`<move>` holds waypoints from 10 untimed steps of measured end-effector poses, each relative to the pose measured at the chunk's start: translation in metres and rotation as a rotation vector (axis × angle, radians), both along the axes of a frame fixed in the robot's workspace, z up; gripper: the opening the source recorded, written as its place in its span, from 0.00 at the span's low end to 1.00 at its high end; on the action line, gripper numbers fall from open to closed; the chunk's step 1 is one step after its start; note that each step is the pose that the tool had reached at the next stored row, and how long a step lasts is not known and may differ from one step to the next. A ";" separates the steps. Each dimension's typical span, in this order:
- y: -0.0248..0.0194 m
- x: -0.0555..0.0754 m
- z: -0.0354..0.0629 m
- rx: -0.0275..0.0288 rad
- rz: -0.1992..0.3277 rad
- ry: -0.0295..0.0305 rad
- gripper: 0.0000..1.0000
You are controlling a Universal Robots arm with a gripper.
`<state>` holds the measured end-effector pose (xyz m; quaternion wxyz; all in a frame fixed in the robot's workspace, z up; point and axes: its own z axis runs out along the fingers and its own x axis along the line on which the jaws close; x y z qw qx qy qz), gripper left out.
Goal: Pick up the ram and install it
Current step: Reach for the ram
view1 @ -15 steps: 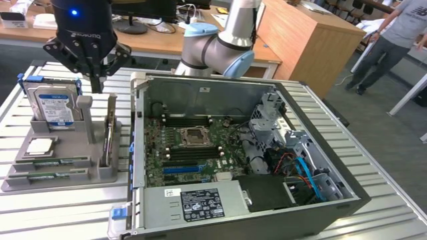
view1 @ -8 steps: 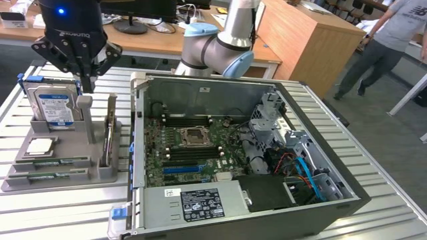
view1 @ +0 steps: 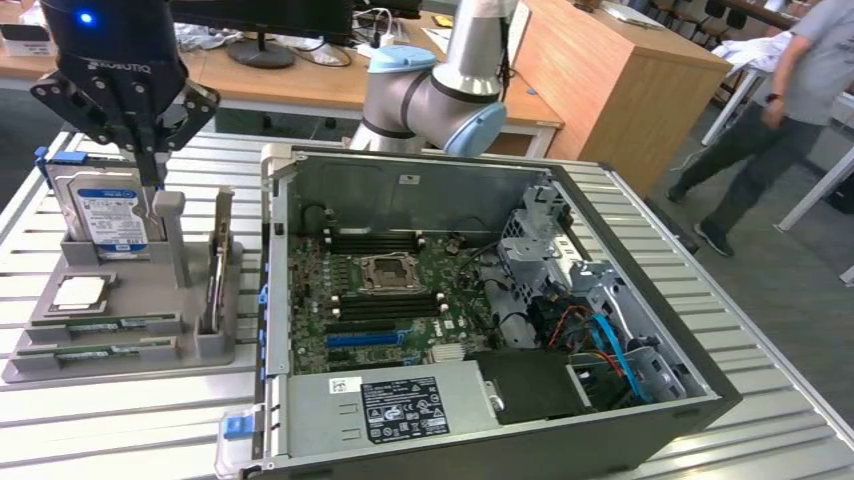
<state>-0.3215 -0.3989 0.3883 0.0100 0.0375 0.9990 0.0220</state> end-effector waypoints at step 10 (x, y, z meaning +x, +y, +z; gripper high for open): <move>0.0000 -0.024 -0.0009 0.0000 0.000 0.0018 0.10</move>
